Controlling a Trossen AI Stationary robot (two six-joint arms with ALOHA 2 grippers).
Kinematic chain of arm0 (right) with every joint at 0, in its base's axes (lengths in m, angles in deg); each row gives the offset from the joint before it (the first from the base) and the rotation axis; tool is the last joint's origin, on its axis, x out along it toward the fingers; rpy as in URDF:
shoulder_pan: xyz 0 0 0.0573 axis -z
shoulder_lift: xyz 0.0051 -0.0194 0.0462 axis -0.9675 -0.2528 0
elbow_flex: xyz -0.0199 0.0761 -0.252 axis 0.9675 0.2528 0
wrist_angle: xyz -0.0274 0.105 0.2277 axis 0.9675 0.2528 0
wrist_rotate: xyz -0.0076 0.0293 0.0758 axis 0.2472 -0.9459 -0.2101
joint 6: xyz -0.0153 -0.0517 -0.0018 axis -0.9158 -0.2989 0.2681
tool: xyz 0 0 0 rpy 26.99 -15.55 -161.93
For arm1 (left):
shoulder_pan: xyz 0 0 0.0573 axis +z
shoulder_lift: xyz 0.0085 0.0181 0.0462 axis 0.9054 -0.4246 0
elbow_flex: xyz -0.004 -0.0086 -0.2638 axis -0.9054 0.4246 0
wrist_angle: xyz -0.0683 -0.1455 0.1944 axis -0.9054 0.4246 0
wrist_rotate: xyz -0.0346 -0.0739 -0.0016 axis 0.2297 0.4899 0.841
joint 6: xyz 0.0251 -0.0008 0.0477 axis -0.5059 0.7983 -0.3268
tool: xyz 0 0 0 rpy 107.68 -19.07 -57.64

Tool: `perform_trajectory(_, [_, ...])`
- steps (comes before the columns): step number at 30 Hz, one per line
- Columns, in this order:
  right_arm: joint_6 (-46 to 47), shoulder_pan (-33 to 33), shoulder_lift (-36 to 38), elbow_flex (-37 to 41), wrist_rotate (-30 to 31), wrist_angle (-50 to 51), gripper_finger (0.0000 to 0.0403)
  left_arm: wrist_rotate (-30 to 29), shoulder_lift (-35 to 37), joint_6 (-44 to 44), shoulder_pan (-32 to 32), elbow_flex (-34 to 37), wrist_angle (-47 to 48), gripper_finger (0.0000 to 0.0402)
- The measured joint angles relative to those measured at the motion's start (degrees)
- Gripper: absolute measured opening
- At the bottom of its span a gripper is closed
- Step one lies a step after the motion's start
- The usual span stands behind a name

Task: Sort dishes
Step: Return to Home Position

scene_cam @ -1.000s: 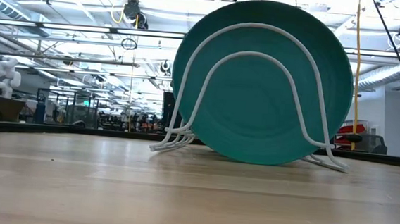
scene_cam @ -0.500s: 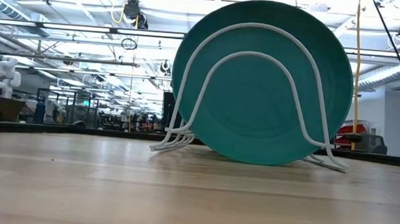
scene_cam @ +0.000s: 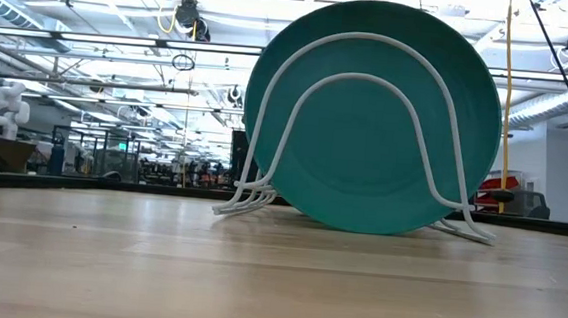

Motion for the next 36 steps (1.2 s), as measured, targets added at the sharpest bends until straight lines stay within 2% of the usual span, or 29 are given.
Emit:
perform_trajectory(2, [-5.53,0.84,0.0,0.0,-6.1,-6.6,0.0126,-0.02,0.16,0.02,-1.76,0.07,1.55,0.0015])
perform_trajectory(7, [-18.02,2.09,-0.52,1.3,-20.1,-17.56,0.002,0.01,0.12,1.29,-4.83,5.04,1.73,0.0003])
perform_trajectory(11, [-23.06,2.57,0.63,6.38,-22.96,-24.78,0.0004,0.02,1.99,4.55,-6.38,11.82,-1.54,0.0002])
perform_trajectory(13, [-22.89,3.63,2.77,9.18,-24.22,-26.67,0.0002,0.01,4.55,4.68,-7.02,15.99,-6.19,0.0001])
perform_trajectory(16, [-21.01,5.04,7.69,15.58,-24.79,-31.74,0.0001,0.13,10.54,4.0,-8.2,23.22,-13.65,0.0001])
perform_trajectory(19, [-20.48,5.05,14.97,25.76,-25.46,-40.07,0.0001,0.37,18.18,3.26,-9.3,30.63,-18.1,0.0001])
perform_trajectory(22, [-20.39,4.16,24.47,36.86,-24.94,-49.36,0.0001,2.41,25.9,3.17,-9.81,37.59,-20.78,0.0001])
perform_trajectory(26, [-20.33,2.34,37.73,50.98,-21.19,-60.71,0.0,5.63,34.75,-0.05,-9.75,46.21,-25.76,0.0])
perform_trajectory(30, [-21.58,0.84,49.78,63.87,-17.88,-71.41,0.0,8.96,41.91,-4.86,-8.46,52.35,-30.1,0.0])
perform_trajectory(36, [-24.49,0.96,64.78,77.48,-13.69,-78.84,0.0,17.23,51.12,-7.32,-2.61,57.33,-31.98,0.0])
